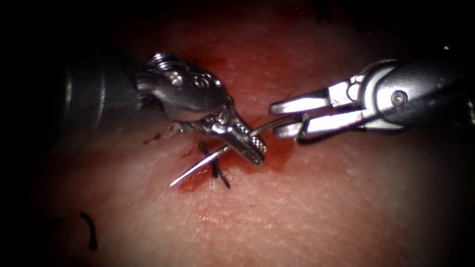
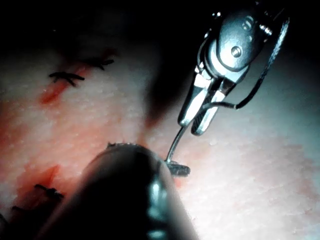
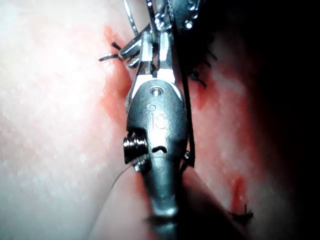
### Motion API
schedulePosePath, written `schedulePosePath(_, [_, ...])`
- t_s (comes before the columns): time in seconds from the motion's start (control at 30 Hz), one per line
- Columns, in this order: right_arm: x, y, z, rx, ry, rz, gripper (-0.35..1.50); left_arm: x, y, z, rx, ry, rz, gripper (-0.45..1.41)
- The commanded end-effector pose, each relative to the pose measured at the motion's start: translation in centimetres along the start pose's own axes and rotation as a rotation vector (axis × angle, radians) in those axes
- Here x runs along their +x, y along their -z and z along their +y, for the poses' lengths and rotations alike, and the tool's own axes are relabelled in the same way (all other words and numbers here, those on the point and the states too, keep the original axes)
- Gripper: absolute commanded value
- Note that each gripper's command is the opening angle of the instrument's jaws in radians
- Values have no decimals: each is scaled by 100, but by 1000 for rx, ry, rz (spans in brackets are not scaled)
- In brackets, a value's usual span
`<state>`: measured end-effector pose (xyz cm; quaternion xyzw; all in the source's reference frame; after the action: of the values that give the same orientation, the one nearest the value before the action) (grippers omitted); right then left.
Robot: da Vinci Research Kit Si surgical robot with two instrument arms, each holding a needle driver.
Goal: Wound Closure
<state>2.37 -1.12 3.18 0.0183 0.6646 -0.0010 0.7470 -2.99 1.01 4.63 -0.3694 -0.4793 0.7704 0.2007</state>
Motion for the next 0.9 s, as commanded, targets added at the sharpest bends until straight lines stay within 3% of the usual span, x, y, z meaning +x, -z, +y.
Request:
schedulePosePath(0.03, [-4,-9,0,0,0,3,-35,2,-7,-7,5,-8,15,-45])
schedulePosePath(0.07, [-4,-9,0,2,1,1,-35,3,-7,-9,18,0,28,-45])
schedulePosePath(0.1, [-4,-10,-1,0,7,-1,-21,3,-7,-11,35,-3,40,-45])
schedulePosePath(0.17, [-4,-10,-1,-25,-26,-14,49,4,-8,-14,58,1,57,-45])
schedulePosePath(0.23, [-5,-10,0,-54,-67,-30,94,6,-9,-14,86,-4,96,-45])
schedulePosePath(0.33, [-5,-8,3,-129,-127,-67,121,6,-11,-14,120,-5,176,-45])
schedulePosePath(0.53, [-10,0,11,-322,-221,-132,128,8,-11,-6,214,29,313,-45])
schedulePosePath(0.63, [-11,1,12,-355,-225,-153,128,7,-11,-4,222,38,364,-45])
schedulePosePath(0.9, [-14,4,12,-489,-236,-102,114,7,-15,0,219,63,511,-45])
